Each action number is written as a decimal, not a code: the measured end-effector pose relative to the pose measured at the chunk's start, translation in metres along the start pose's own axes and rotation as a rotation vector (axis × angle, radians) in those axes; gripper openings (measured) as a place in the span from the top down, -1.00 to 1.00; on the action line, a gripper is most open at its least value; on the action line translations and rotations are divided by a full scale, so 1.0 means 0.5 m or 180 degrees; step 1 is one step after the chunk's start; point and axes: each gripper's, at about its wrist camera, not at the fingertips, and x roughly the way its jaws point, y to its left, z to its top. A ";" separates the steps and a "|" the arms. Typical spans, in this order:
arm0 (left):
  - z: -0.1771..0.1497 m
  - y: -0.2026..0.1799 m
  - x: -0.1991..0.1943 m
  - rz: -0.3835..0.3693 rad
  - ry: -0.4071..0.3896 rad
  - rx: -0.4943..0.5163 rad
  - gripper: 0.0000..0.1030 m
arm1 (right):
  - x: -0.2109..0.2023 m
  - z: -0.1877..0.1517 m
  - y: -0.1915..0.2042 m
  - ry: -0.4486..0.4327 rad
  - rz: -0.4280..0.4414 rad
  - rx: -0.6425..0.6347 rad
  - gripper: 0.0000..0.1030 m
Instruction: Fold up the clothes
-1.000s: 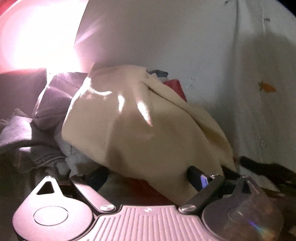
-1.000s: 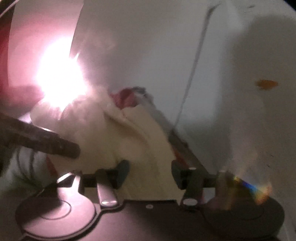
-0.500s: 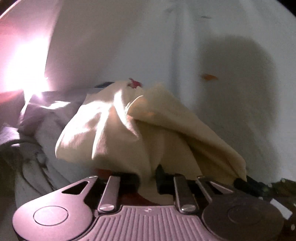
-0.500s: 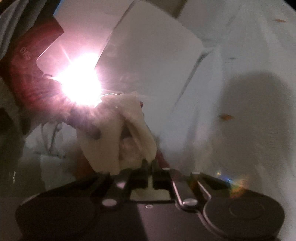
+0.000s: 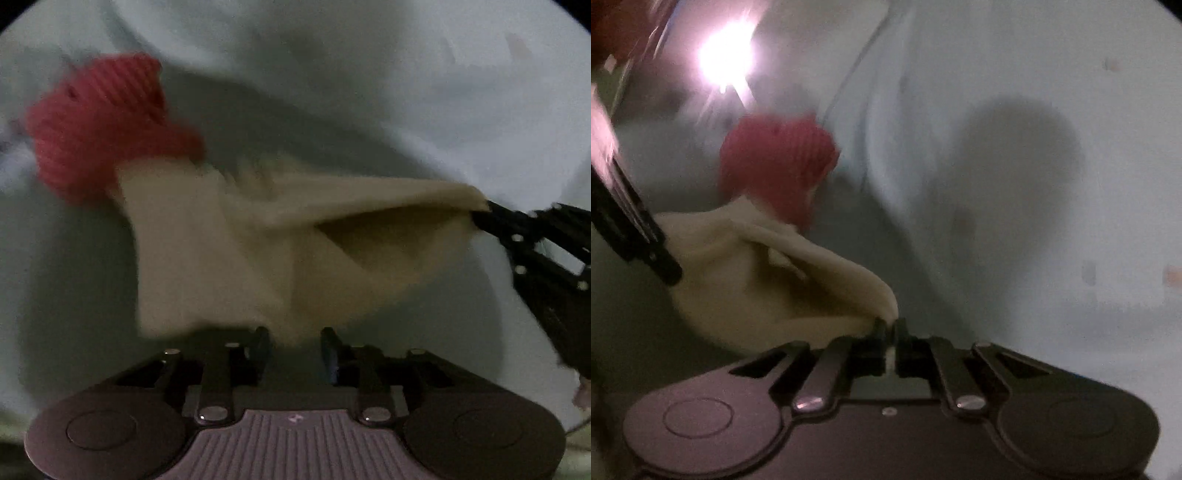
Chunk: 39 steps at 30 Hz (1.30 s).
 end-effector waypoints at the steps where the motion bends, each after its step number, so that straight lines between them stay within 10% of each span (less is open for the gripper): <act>1: -0.012 -0.033 0.003 -0.0027 0.0082 0.0137 0.28 | -0.020 -0.041 0.010 0.0142 0.0013 0.0045 0.92; 5: -0.001 -0.089 -0.014 0.0074 -0.0107 0.0452 -0.28 | -0.079 -0.132 0.011 0.0461 0.0141 0.0735 0.79; 15: 0.078 0.060 -0.011 0.0570 -0.0396 0.0449 -0.40 | -0.022 -0.114 -0.032 0.0221 -0.0230 0.1451 0.14; 28: 0.339 0.421 0.024 0.1425 -0.0994 0.0281 -0.75 | 0.187 0.126 0.050 0.0434 0.0046 0.1406 0.02; 31: 0.404 0.496 0.055 0.1318 -0.1029 0.0204 -0.88 | 0.246 0.177 0.065 0.0579 0.0083 0.1569 0.02; 36: 0.473 0.558 0.157 0.0861 -0.0736 0.0309 -0.84 | 0.310 0.234 0.077 0.0794 0.0024 0.1744 0.02; 38: 0.470 0.552 0.192 0.0944 -0.0727 0.0472 -0.37 | 0.316 0.242 0.083 0.0864 -0.0022 0.1721 0.02; 39: 0.466 0.549 0.202 0.1059 -0.0766 0.0547 0.19 | 0.319 0.244 0.086 0.0907 -0.0046 0.1713 0.02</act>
